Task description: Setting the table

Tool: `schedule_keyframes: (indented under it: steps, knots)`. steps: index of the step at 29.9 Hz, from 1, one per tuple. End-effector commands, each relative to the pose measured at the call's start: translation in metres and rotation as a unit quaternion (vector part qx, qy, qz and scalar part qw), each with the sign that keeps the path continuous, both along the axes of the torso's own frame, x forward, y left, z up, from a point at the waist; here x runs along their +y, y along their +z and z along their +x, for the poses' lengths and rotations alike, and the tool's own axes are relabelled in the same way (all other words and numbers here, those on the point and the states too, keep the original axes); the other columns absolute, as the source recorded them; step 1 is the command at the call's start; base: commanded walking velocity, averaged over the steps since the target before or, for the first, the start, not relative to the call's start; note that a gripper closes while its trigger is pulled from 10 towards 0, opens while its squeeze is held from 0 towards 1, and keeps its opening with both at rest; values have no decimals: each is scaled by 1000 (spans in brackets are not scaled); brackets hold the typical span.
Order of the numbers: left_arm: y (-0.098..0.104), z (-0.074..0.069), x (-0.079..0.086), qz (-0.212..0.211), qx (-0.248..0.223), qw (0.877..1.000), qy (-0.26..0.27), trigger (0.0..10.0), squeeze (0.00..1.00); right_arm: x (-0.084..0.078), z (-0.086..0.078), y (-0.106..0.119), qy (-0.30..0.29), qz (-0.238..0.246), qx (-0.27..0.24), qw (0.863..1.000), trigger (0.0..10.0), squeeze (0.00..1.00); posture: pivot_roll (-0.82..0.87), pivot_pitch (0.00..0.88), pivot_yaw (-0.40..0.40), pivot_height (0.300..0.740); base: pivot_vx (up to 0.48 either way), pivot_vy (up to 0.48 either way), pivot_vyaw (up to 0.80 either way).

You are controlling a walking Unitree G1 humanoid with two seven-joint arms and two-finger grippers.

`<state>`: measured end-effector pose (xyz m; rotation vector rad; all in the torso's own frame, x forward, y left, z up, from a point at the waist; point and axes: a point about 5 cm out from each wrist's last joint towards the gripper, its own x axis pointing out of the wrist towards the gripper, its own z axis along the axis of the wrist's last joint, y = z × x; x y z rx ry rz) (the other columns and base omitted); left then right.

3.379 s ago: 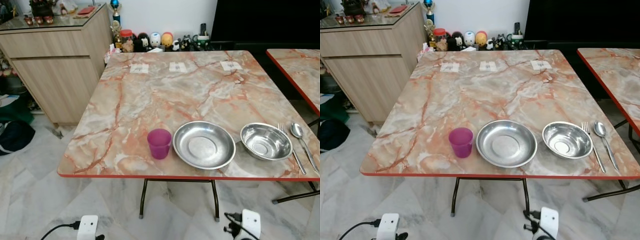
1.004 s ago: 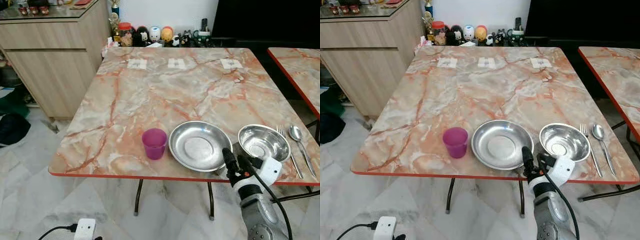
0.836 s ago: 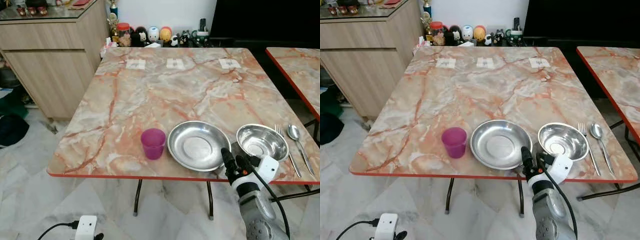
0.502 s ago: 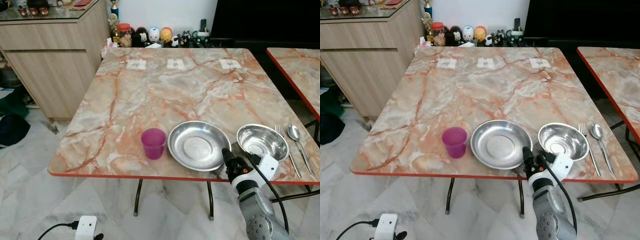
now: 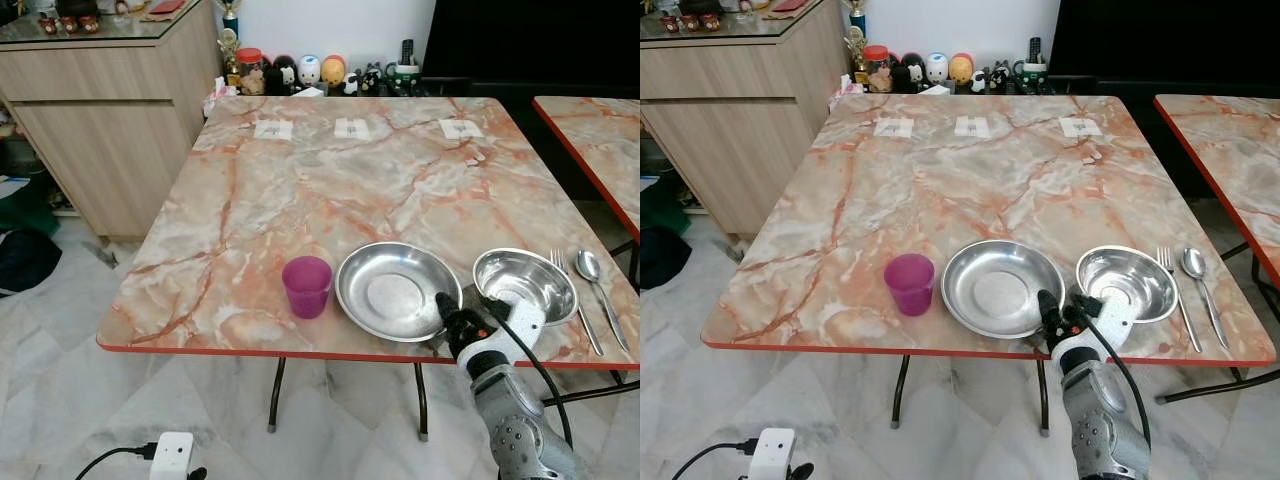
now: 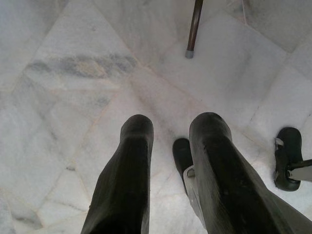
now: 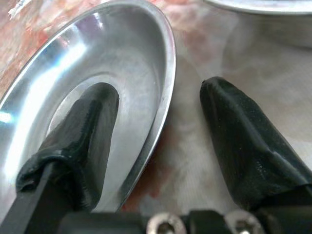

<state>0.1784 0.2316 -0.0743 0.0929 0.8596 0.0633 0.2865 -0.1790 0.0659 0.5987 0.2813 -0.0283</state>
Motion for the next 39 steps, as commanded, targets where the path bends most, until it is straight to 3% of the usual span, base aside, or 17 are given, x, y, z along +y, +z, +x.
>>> schedule_keyframes:
  steps: [1, 2, 3, 4, 5, 6, 7, 8, 13, 14, 15, 16, 39]
  knots:
    - [-2, -5, 2, 3, 7, 1000, 3, 10000, 0, 4, 2, -4, 25, -11, 18, 999, 10000, 0, -75, 33, -20, 740, 0, 0, 0]
    - [-2, -5, 2, 3, 7, 1000, 3, 10000, 0, 6, 2, -6, 35, -20, 27, 999, 9098, 0, -77, 33, -21, 740, 0, 0, 0]
    - [-2, -5, 2, 3, 7, 1000, 4, 10000, 0, 7, 2, -10, 51, -38, 40, 997, 6627, 0, -75, 32, -20, 740, 0, 0, 0]
    - [-2, -5, 2, 3, 7, 1000, 4, 10000, 0, 8, 2, -11, 54, -41, 43, 997, 6627, 0, -75, 32, -20, 740, 0, 0, 0]
    - [-2, -6, 2, 3, 7, 1000, 4, 10000, 0, 9, 3, -10, 57, -33, 37, 997, 0, 0, -71, 32, -21, 740, 0, 0, 0]
    - [-2, -6, 2, 2, 7, 1000, 4, 10000, 0, 10, 3, -9, 63, -23, 29, 997, 0, 0, -70, 32, -21, 740, 0, 0, 0]
    - [-2, -6, 2, 2, 7, 1000, 5, 10000, 0, 11, 4, -7, 70, -28, 26, 997, 3725, 0, -70, 32, -21, 740, 0, 0, 0]
    - [-2, -6, 2, 2, 7, 1000, 5, 10000, 0, 12, 5, -7, 71, -29, 25, 997, 10000, 0, -72, 33, -21, 740, 0, 0, 0]
    - [-2, -6, 3, 3, 7, 1000, 4, 10000, 0, 10, 9, -7, 69, -38, 27, 996, 10000, 0, -73, 35, -19, 740, 0, 0, 0]
    - [-2, -6, 3, 3, 7, 1000, 5, 10000, 0, 10, 9, -7, 70, -37, 27, 997, 9255, 0, -69, 36, -19, 740, 0, 0, 0]
    - [-2, -6, 3, 3, 7, 1000, 5, 10000, 0, 10, 10, -7, 70, -36, 27, 997, 5961, 0, -69, 36, -19, 740, 0, 0, 0]
    - [-2, -6, 3, 3, 7, 1000, 5, 10000, 0, 10, 10, -7, 71, -37, 27, 996, 0, 0, -70, 36, -19, 740, 0, 0, 0]
    - [-3, -7, 2, -2, 13, 1000, -5, 10000, 0, 5, 10, -8, 40, -52, 22, 998, 0, 0, -73, 34, -17, 740, 0, 0, 0]
